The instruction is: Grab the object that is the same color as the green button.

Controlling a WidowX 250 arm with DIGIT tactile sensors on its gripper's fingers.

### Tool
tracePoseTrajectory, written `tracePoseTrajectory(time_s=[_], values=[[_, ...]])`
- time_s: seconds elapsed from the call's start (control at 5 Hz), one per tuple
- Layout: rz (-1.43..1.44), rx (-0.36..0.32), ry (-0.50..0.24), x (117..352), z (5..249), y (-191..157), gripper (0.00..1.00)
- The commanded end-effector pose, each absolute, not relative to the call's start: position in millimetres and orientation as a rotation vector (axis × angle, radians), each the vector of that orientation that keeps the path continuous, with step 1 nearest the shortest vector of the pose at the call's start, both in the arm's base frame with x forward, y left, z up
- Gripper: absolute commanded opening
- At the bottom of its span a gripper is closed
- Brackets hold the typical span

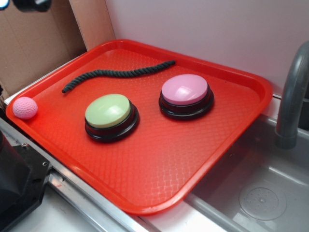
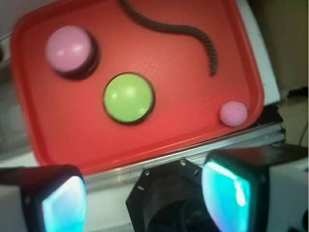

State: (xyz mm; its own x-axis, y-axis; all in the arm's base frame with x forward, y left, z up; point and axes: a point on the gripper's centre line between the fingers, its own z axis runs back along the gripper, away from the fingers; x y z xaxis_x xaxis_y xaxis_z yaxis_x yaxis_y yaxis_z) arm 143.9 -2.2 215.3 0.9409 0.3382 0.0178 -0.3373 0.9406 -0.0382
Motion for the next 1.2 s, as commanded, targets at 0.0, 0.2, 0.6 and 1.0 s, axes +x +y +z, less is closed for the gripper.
tracePoseTrajectory(time_s=[0.0,0.2,0.6,1.0], values=[[0.837,0.0,-0.189,192.5,192.7,44.0,1.0],[1.084,0.037,-0.237,204.9,172.8,64.2,1.0],[1.436,0.081,-0.26,241.4,117.1,90.4,1.0],[1.58,0.131,-0.283,269.5,70.4,100.7,1.0]])
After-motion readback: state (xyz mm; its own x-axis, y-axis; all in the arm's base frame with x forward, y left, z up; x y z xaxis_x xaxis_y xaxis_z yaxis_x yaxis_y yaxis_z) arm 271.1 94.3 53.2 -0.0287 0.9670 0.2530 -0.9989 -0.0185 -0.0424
